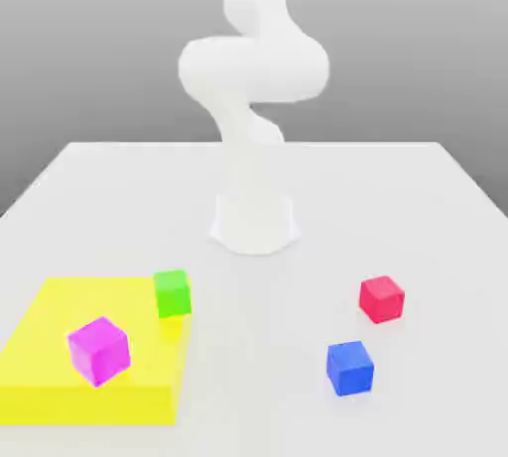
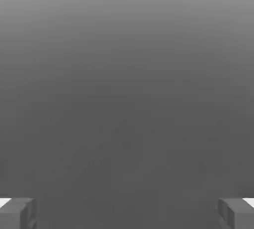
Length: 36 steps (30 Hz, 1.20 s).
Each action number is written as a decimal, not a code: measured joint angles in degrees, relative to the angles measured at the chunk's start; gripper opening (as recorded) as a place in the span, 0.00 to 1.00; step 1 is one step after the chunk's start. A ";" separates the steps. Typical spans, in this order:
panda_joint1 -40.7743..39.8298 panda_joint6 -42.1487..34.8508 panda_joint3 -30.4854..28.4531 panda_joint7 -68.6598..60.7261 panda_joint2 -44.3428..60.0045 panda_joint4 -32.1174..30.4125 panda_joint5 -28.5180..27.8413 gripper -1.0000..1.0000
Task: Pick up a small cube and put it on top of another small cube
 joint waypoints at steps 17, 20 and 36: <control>3.67 20.94 8.86 6.16 35.74 -17.01 -3.02 0.50; 5.44 24.58 9.65 7.21 41.97 -19.97 -3.50 0.50; 11.83 37.65 2.96 12.82 59.50 -19.50 -10.19 0.00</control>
